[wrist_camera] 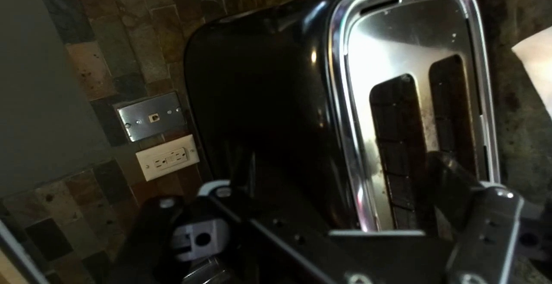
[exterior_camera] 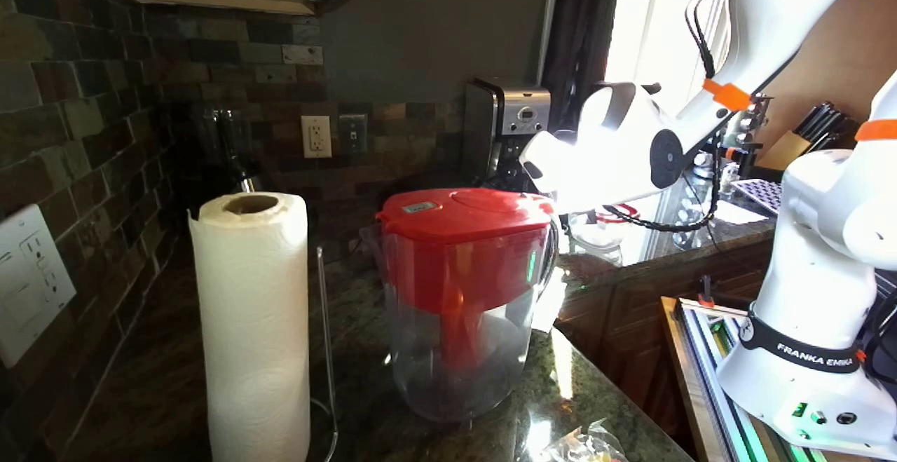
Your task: Place the toaster upright.
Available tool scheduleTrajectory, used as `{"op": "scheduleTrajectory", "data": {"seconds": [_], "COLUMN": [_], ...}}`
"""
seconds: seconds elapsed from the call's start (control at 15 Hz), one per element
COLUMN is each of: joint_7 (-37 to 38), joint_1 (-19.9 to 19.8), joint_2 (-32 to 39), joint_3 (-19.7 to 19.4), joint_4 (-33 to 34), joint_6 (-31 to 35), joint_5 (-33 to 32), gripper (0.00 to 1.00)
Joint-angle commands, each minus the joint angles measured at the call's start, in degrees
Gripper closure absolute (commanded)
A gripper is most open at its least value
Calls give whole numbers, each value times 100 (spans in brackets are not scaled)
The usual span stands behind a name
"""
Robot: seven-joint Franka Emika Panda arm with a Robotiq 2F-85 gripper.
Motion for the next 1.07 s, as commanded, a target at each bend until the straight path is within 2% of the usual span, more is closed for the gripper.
{"op": "scheduleTrajectory", "data": {"seconds": [0.0, 0.4, 1.0], "joint_7": [283, 401, 493], "joint_1": [601, 932, 994], "joint_2": [259, 498, 711], "joint_3": [-495, -727, -796], "joint_4": [110, 280, 525], "joint_6": [-380, -591, -553], "joint_5": [-340, -453, -470], "gripper": [0, 0, 0]}}
